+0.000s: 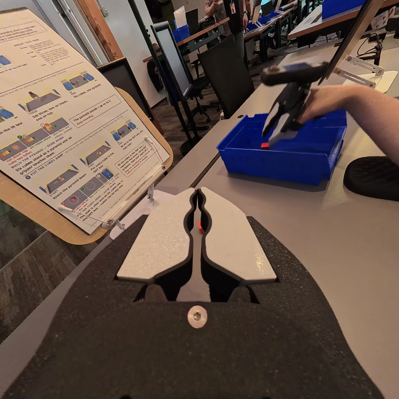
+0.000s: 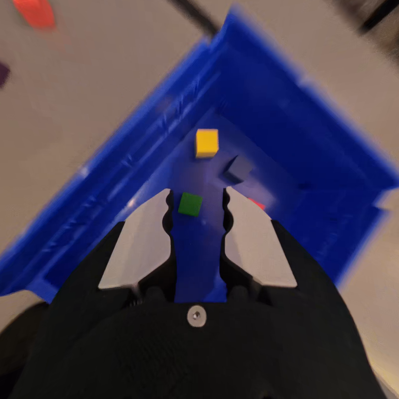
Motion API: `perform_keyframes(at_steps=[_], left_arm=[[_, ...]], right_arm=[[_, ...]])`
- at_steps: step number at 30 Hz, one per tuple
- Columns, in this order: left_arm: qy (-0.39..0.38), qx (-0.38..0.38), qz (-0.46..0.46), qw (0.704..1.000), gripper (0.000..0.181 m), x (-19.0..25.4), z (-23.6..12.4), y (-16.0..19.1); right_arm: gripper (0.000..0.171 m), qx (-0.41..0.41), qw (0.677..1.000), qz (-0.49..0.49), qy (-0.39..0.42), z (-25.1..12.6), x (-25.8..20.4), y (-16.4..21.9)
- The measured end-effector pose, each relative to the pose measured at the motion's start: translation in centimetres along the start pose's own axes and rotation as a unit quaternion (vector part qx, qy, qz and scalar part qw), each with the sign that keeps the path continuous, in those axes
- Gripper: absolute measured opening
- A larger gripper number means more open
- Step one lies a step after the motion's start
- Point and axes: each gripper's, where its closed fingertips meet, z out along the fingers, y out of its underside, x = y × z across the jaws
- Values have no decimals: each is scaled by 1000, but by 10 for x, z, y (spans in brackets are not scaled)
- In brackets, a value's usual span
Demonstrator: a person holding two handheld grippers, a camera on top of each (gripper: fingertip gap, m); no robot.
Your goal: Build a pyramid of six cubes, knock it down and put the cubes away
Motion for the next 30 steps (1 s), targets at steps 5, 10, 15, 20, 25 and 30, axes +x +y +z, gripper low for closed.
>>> perform_keyframes(at_steps=[5, 10, 15, 20, 25, 30], left_arm=[[-9, 10, -4, 1000, 0, -6, -7, -4], [-10, 11, -11, 1000, 0, -7, -10, -4], [-5, 9, 3, 1000, 0, -3, -10, -5], [-3, 9, -3, 1000, 0, -6, -12, -4], [-9, 18, -8, 1000, 0, -11, -19, -7], [-15, 21, -12, 1000, 0, -15, -23, -7]], right_arm=[[34, 301, 951, -24, -71, -97, -91, -140], [51, 223, 943, -152, -197, -26, -212, -154], [58, 61, 947, -272, -162, 84, -246, -103], [58, -5, 960, -209, -185, 120, -252, -83], [33, 2, 957, -203, -209, 122, -254, -81], [30, -10, 956, -212, -202, 117, -252, -80]])
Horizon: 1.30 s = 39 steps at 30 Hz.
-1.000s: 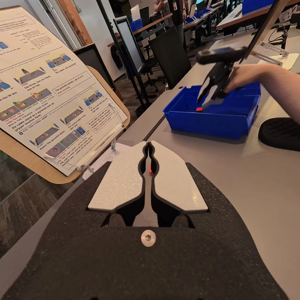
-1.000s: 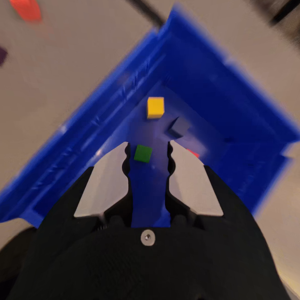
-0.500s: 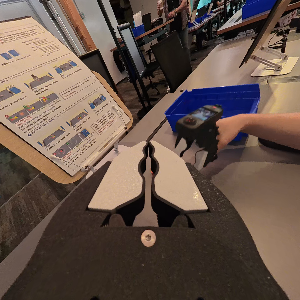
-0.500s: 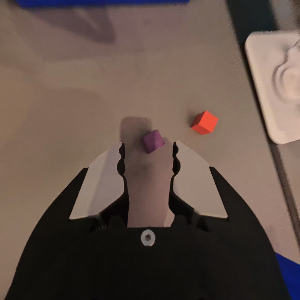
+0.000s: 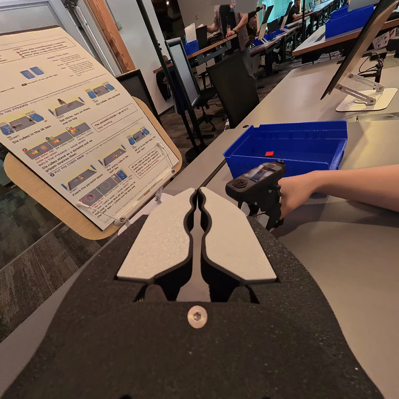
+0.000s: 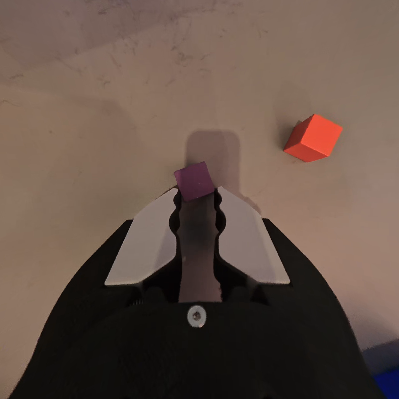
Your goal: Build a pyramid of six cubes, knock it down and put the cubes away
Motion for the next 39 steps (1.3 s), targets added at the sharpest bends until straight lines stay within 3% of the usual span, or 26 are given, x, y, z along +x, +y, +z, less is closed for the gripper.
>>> perform_keyframes(at_steps=[5, 9, 11, 13, 15, 21, 25, 31, 36, 39], left_arm=[[-4, 4, -1, 1000, 0, -2, -4, -2], [-4, 5, 0, 1000, 0, -2, -5, -3], [-2, 8, 0, 1000, 0, -1, -5, -5], [1, 8, 4, 1000, 0, 2, -4, -5], [2, 5, 7, 1000, 0, 3, -3, -5], [3, -3, 7, 1000, 0, 4, 0, -1], [7, -2, 6, 1000, 0, 6, 2, -2], [14, -15, 13, 1000, 0, 11, 7, 2], [16, -15, 15, 1000, 0, 13, 9, 2], [18, -16, 14, 1000, 0, 14, 10, 3]], right_arm=[[30, 39, 999, -20, 30, -45, 0, -25], [30, 110, 986, -14, 121, -139, 25, -39], [30, 150, 980, 6, 128, -183, 35, -25], [30, 193, 974, -35, 115, -208, 33, -7], [30, 198, 970, -62, 128, -223, 37, 16], [30, 185, 965, 15, 186, -252, 74, 69], [31, 107, 959, 162, 206, -250, 107, 145], [32, -69, 955, 246, 149, -192, 110, 233], [31, -137, 931, 299, 159, -176, 119, 265], [33, -135, 924, 324, 152, -172, 119, 269]])
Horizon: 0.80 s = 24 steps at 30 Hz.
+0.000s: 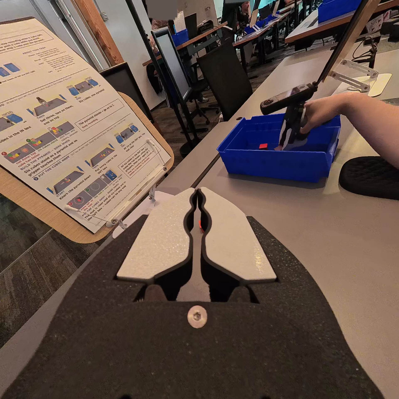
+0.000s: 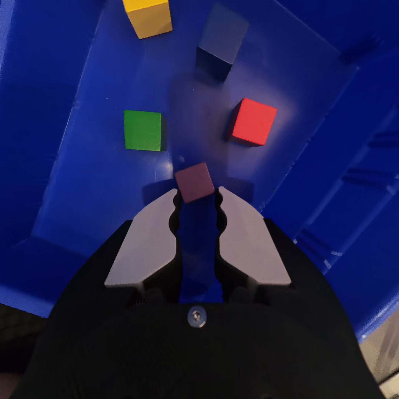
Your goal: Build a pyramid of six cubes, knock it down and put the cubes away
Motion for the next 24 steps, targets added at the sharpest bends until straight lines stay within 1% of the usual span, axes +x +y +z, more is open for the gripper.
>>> perform_keyframes(at_steps=[1, 3, 5, 7, 9, 10, 11, 12, 13, 15, 16, 18, 20, 22, 24], left_arm=[[1, 0, 1, 1000, 0, 0, 0, 0], [1, -1, 3, 1000, 0, 1, -1, 0], [-1, 2, 5, 1000, 0, 1, -3, -2], [-2, 8, 4, 1000, 0, 0, -5, -5], [-4, 12, 3, 1000, 0, -1, -7, -7], [-5, 13, 3, 1000, 0, -2, -8, -8], [-5, 13, 1, 1000, 0, -2, -8, -7], [-5, 12, -1, 1000, 0, -3, -9, -7], [-5, 10, -3, 1000, 0, -3, -9, -6], [0, 11, -4, 1000, 0, 0, -8, -7], [2, 11, -3, 1000, 0, 1, -8, -7], [6, 10, 2, 1000, 0, 4, -8, -7], [10, 11, 4, 1000, 0, 6, -9, -8], [12, 16, 3, 1000, 0, 8, -10, -10], [20, 19, 4, 1000, 0, 11, -10, -12]], right_arm=[[39, 2, 1000, 8, -4, -1, 0, 0], [42, 7, 1000, 22, -4, -14, -1, -3], [42, 41, 998, 27, 26, -47, -2, -17], [43, 113, 992, 4, 59, -91, -20, -49], [46, 220, 971, -57, 72, -134, -66, -101], [46, 279, 953, -97, 62, -148, -100, -129], [46, 330, 934, -132, 47, -154, -135, -153], [44, 355, 920, -164, 23, -150, -169, -172], [44, 357, 917, -177, -2, -137, -198, -188], [51, 322, 927, -191, -39, -93, -239, -210], [53, 299, 932, -200, -44, -66, -252, -218], [54, 250, 944, -209, -44, -16, -266, -230], [54, 215, 954, -206, -32, 23, -269, -237], [53, 198, 960, -195, -29, 45, -269, -241], [53, 187, 966, -176, -16, 57, -263, -244]])
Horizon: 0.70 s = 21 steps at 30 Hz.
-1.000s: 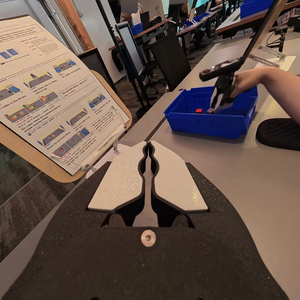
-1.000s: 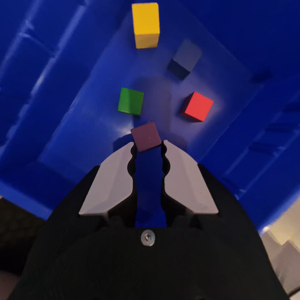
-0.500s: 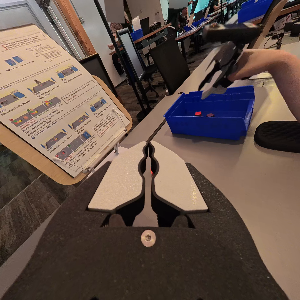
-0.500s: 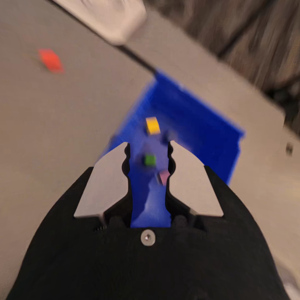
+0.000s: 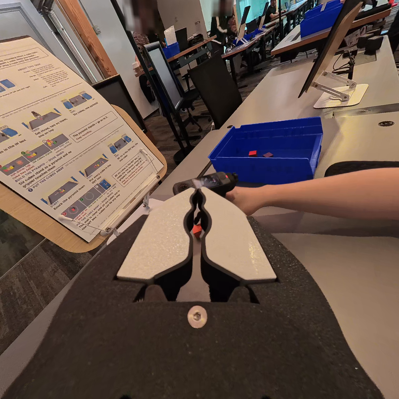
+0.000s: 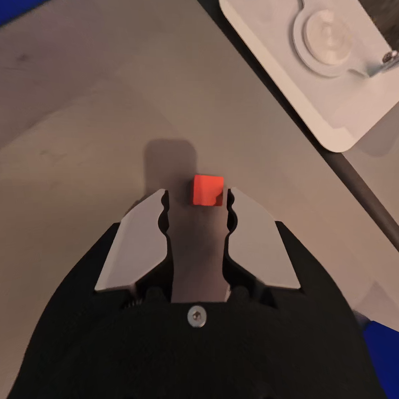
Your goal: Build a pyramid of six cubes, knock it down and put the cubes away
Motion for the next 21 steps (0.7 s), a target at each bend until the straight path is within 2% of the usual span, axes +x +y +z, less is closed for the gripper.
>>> perform_keyframes(at_steps=[2, 4, 10, 13, 16, 18, 21], left_arm=[[3, 0, 5, 1000, 0, 2, 0, -1], [4, -2, 9, 1000, 0, 2, 0, -1], [-5, 6, -2, 1000, 0, -6, -7, -1], [-15, 9, -3, 1000, 0, -11, -13, -1], [-23, 14, -9, 1000, 0, -17, -18, -3], [-29, 16, -9, 999, 0, -20, -20, -3], [-33, 19, -12, 999, 0, -24, -21, -3]], right_arm=[[50, -20, 1000, 8, 1, 6, 2, 5], [31, -12, 1000, 10, -15, 7, -1, 3], [30, 13, 998, 22, -57, -5, -9, -7], [30, 72, 994, 12, -77, -56, -13, -32], [30, 139, 989, -13, -50, -139, 2, -47], [29, 160, 987, -18, -4, -192, 29, -36], [29, 139, 989, 22, 55, -244, 79, 17]])
